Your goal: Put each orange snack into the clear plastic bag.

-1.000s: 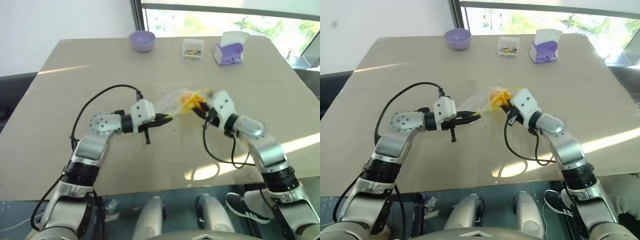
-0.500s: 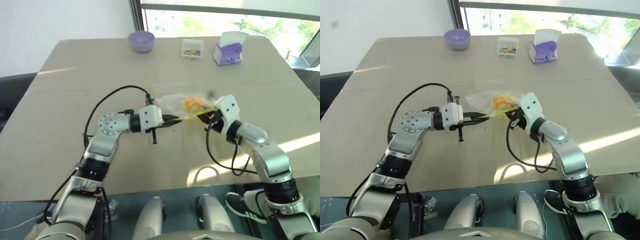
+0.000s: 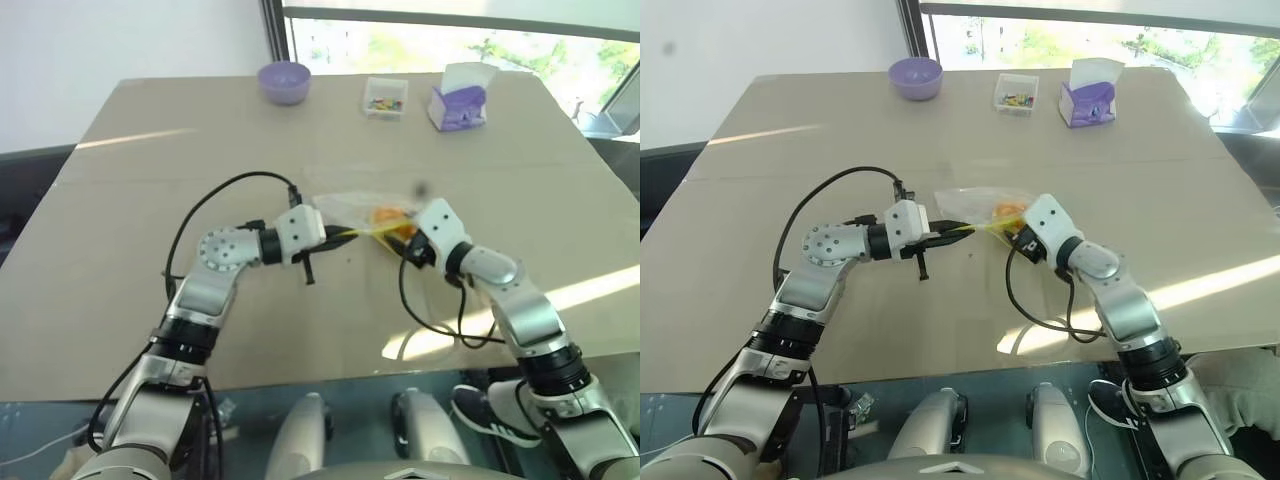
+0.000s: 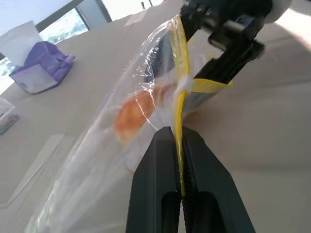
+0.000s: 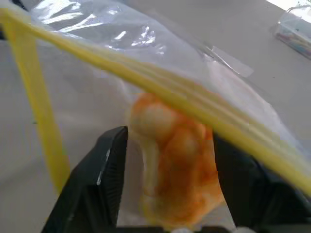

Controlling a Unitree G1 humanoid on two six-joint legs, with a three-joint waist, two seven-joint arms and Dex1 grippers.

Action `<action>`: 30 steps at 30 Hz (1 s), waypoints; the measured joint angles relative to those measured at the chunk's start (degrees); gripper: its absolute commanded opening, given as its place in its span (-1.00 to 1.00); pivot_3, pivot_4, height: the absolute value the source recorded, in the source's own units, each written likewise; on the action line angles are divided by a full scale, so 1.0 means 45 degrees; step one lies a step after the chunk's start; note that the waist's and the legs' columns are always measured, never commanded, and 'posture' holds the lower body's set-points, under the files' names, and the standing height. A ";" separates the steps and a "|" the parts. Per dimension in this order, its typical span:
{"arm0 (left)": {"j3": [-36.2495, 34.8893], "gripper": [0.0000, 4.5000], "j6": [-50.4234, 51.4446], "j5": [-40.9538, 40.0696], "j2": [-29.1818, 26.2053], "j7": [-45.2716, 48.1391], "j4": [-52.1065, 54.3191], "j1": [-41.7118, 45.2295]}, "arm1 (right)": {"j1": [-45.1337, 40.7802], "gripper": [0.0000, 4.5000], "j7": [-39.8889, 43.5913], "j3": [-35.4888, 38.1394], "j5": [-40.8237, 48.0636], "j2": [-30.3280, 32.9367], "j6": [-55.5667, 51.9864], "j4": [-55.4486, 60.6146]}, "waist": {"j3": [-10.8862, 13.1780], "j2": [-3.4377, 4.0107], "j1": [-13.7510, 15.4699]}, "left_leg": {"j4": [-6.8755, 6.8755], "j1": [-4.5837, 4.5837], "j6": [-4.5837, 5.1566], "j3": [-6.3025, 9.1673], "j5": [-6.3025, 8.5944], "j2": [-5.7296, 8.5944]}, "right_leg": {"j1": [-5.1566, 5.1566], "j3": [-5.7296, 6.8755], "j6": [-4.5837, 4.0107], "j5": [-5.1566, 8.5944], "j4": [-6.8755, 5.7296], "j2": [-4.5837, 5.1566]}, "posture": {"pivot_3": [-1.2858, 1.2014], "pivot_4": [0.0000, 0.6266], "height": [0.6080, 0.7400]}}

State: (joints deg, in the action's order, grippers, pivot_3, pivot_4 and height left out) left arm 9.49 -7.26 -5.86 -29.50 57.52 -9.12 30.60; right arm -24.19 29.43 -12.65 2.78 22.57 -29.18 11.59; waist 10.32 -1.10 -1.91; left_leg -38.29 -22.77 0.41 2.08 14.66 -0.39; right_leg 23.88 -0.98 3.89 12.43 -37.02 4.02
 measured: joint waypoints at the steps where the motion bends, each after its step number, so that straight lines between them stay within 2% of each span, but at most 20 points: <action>1: -0.0007 -0.93 0.0023 0.0057 -0.0003 -0.0120 -0.0039 0.0000 | 0.0037 0.22 0.0083 0.0057 0.0042 0.0094 0.0001 0.0120 | 0.0000 0.0000 0.0002 | 0.0000 0.0000 0.0000 0.0001 0.0000 0.0000 | 0.0000 0.0000 0.0000 0.0000 0.0000 0.0000 | 0.03 -0.52 1.00; 4: -0.0007 -0.93 0.0109 0.0362 0.0045 -0.0646 -0.0261 0.0040 | 0.0306 0.22 0.0541 0.0363 0.0377 0.0572 0.0007 0.0808 | 0.0000 0.0000 0.0019 | 0.0001 -0.0001 0.0001 0.0002 0.0001 0.0000 | 0.0000 0.0002 0.0000 0.0000 0.0002 0.0000 | 0.03 -0.52 1.00; 5: -0.0028 -0.93 0.0143 0.0466 0.0060 -0.0890 -0.0697 0.0167 | 0.0617 0.11 0.0907 0.0629 0.0503 0.1192 0.0130 0.1358 | 0.0000 0.0000 0.0042 | 0.0000 -0.0001 0.0002 0.0003 0.0001 0.0000 | -0.0006 0.0004 0.0000 0.0000 0.0006 0.0000 | 0.03 -0.52 1.00; 7: -0.0041 -0.93 0.0148 0.0478 0.0103 -0.0928 -0.0959 0.0287 | 0.0831 -0.11 0.1084 0.0838 0.0547 0.1528 0.0205 0.1515 | 0.0000 -0.0001 0.0049 | -0.0001 0.0000 0.0002 0.0002 0.0001 0.0000 | -0.0008 0.0005 0.0001 0.0000 0.0007 0.0001 | 0.03 -0.52 1.00; 8: -0.0042 -0.93 0.0148 0.0476 0.0120 -0.0931 -0.1119 0.0410 | 0.1013 -0.32 0.1161 0.0972 0.0547 0.1738 0.0260 0.1569 | -0.0001 -0.0002 0.0053 | -0.0001 0.0001 0.0002 0.0004 0.0001 0.0000 | -0.0008 0.0006 0.0001 0.0000 0.0007 0.0000 | 0.03 -0.52 1.00; 9: -0.0050 -0.93 0.0148 0.0468 0.0122 -0.0929 -0.1169 0.0469 | 0.1136 -0.43 0.1178 0.1032 0.0539 0.1837 0.0333 0.1606 | -0.0001 -0.0002 0.0061 | -0.0001 0.0001 0.0002 0.0003 0.0001 0.0000 | -0.0008 0.0006 0.0000 0.0000 0.0007 0.0000 | 0.03 -0.52 1.00; 11: -0.0076 -0.93 0.0192 0.0379 0.0165 -0.0924 -0.1242 0.0607 | 0.1452 -0.89 0.1222 0.1053 0.0477 0.2102 0.0582 0.1760 | -0.0001 -0.0002 0.0071 | -0.0001 0.0000 0.0002 0.0004 0.0001 0.0000 | -0.0008 0.0007 0.0000 0.0000 0.0007 0.0000 | 0.03 -0.52 1.00; 14: -0.0125 -0.93 0.0516 0.0151 0.0282 -0.0901 -0.1243 0.0759 | 0.1778 -0.89 0.1323 0.1054 0.0273 0.2495 0.1129 0.2195 | -0.0001 -0.0002 0.0034 | -0.0002 0.0001 0.0002 -0.0004 0.0001 -0.0001 | -0.0008 0.0000 0.0001 0.0000 0.0009 0.0000 | 0.03 -0.52 1.00; 17: -0.0166 -0.93 0.0896 -0.0126 0.0354 -0.0885 -0.1241 0.0862 | 0.1859 -0.49 0.1392 0.1034 -0.0311 0.3122 0.1907 0.2408 | -0.0001 -0.0003 0.0055 | -0.0003 0.0001 0.0002 0.0002 0.0001 0.0000 | -0.0009 0.0005 0.0002 0.0001 0.0008 0.0000 | 0.03 -0.52 1.00; 20: -0.0322 -0.93 0.1342 -0.0330 0.0361 -0.0880 -0.1198 0.0943 | 0.2129 0.13 0.1248 0.1033 -0.0996 0.3398 0.2542 0.2404 | -0.0001 -0.0003 0.0079 | -0.0003 0.0001 0.0002 0.0001 0.0001 0.0000 | -0.0009 0.0005 0.0002 0.0001 0.0008 0.0000 | 0.03 -0.52 1.00; 25: -0.0524 -0.93 0.2129 -0.0737 0.0385 -0.0880 -0.0841 0.1143 | 0.2641 0.13 0.0925 0.1003 -0.2516 0.4149 0.3809 0.2193 | -0.0002 -0.0005 0.0154 | -0.0003 0.0002 0.0002 -0.0004 0.0002 0.0001 | -0.0012 0.0002 0.0002 0.0001 0.0013 0.0001 | 0.03 -0.52 1.00; 30: -0.0533 -0.93 0.2422 -0.0772 0.0432 -0.0884 -0.0636 0.1154 | 0.2797 0.13 0.0628 0.0649 -0.3607 0.4102 0.4141 0.1473 | -0.0002 -0.0004 0.0200 | -0.0004 0.0003 0.0002 -0.0006 0.0001 -0.0001 | -0.0012 0.0001 0.0001 0.0001 0.0012 0.0000 | 0.03 -0.52 1.00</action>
State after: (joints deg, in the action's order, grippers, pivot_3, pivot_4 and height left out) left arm 7.09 3.64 -9.33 -27.56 53.54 -11.99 35.80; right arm -11.60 32.25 -9.72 -13.46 41.02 -10.54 18.22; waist 10.31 -1.11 -1.01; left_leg -38.31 -22.76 0.42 2.06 14.66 -0.39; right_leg 23.83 -0.97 3.89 12.43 -36.97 4.02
